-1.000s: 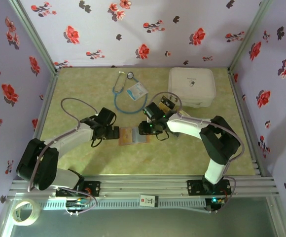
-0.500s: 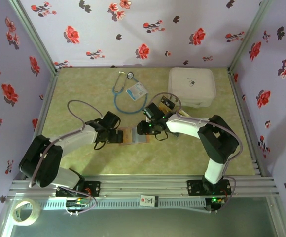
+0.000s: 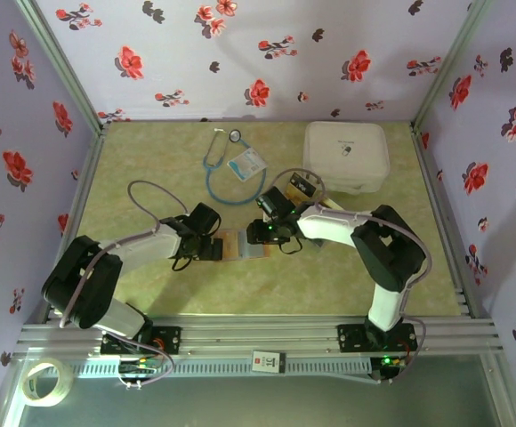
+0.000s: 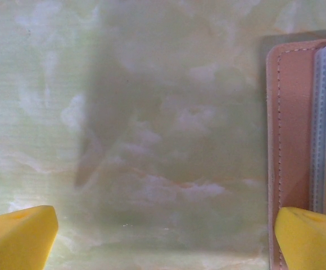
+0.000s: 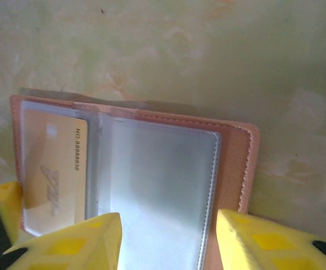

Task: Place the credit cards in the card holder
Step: Flip over the card slot in the card holder.

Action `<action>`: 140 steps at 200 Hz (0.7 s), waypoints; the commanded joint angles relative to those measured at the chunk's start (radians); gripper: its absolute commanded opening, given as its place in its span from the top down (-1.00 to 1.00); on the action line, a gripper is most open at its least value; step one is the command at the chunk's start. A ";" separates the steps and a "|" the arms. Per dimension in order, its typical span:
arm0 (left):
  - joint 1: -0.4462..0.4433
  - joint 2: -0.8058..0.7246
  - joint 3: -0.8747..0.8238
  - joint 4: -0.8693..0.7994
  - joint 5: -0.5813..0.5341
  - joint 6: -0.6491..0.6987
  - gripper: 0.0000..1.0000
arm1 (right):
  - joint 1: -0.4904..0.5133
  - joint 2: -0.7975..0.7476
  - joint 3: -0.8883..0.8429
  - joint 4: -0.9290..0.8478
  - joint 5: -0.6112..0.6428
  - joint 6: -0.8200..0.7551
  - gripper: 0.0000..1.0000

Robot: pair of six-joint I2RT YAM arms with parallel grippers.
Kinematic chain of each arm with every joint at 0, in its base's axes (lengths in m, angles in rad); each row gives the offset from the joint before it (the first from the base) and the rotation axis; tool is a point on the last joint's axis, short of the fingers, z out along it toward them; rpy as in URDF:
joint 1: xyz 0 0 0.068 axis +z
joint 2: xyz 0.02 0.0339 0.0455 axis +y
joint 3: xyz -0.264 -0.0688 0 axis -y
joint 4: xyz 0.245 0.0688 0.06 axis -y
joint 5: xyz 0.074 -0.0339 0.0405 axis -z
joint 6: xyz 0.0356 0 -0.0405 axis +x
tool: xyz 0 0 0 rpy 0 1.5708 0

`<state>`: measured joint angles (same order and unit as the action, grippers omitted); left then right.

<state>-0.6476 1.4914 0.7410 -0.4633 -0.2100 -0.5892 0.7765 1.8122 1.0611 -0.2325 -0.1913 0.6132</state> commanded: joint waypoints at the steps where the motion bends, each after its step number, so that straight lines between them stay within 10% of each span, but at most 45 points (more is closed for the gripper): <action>1: -0.007 0.023 -0.012 -0.008 -0.038 -0.008 -0.99 | -0.007 0.024 -0.010 0.011 -0.011 0.026 0.01; 140: -0.023 0.044 -0.015 0.012 -0.039 -0.010 -0.99 | 0.001 0.035 -0.012 0.126 -0.172 0.094 0.09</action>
<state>-0.6579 1.5017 0.7410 -0.4507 -0.2199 -0.5892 0.7670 1.8374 1.0588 -0.1436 -0.3042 0.6758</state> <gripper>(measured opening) 0.997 0.457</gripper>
